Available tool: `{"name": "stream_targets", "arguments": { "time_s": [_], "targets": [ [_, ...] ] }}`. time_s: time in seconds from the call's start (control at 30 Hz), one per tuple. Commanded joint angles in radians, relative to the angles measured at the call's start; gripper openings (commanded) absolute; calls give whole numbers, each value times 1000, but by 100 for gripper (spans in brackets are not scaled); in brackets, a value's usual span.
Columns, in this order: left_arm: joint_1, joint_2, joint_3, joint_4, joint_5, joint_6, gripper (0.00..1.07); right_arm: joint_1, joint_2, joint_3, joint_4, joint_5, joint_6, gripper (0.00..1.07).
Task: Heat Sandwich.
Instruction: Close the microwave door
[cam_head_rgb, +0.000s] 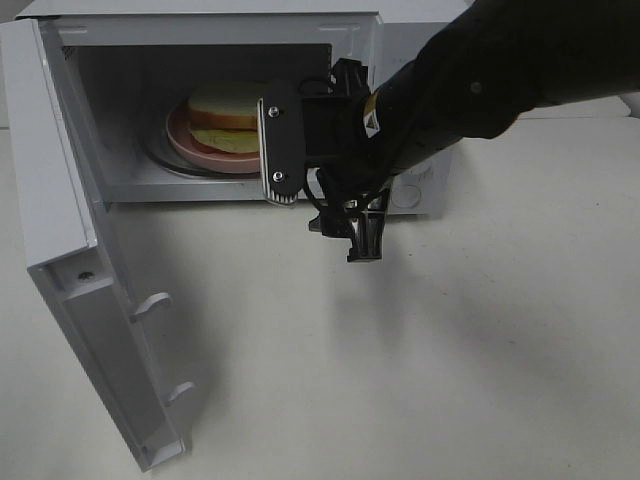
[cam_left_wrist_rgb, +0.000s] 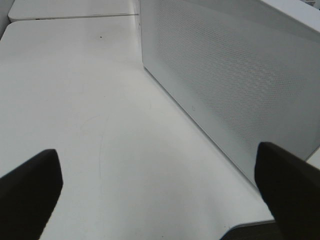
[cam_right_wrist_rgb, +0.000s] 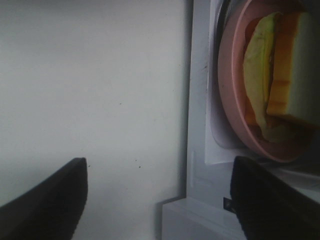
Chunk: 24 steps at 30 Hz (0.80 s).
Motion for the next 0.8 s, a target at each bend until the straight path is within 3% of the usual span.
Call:
{"name": "stream_targets", "arguments": {
  "time_s": [0.03,0.4,0.53,0.8],
  "targets": [
    [-5,-23,3,3,-6,-6,101,3,-54,43,8,-2,67,76],
    [-5,-23,3,3,-6,-6,101,3,-185,166,8,7,384,76],
    [-5,-23,3,3,-6,-6,101,3,-259,224,8,72,604,76],
    [-5,-23,3,3,-6,-6,101,3,-330,259,8,207,808,76]
  ]
}}
